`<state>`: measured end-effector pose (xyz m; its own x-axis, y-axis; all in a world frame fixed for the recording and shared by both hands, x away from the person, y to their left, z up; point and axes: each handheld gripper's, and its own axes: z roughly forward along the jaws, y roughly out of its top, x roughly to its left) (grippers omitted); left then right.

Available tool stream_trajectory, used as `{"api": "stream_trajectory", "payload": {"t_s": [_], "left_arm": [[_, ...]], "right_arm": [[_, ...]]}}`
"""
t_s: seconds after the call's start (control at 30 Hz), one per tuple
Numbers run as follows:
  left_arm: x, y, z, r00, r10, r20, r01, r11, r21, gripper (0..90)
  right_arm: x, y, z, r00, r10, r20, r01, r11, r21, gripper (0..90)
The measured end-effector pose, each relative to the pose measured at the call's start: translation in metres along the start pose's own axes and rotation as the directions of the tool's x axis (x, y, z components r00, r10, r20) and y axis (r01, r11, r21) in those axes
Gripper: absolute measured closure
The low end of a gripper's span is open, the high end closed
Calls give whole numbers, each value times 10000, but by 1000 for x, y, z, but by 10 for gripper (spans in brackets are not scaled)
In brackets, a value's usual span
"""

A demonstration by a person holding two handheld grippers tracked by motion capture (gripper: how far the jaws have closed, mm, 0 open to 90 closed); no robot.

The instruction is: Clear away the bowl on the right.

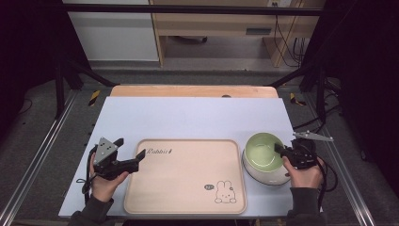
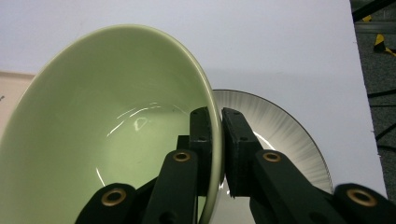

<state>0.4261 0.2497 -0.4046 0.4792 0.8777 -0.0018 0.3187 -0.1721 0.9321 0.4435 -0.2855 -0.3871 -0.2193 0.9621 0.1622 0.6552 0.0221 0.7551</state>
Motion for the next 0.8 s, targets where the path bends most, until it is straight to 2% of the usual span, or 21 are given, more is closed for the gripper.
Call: {"api": "stream_trajectory", "payload": {"t_s": [0.4,0.8], "left_arm": [[-1,1,-2,10000,59,32,-59,10000,-51,106],[-1,1,-2,10000,64,34,-64,9999,-85,106]], "right_arm": [[11,3,-2,9991,-251,-328,249,9997,-47,834],[31,7,0,9947,-664,-782,663,9978,-40,834]]}}
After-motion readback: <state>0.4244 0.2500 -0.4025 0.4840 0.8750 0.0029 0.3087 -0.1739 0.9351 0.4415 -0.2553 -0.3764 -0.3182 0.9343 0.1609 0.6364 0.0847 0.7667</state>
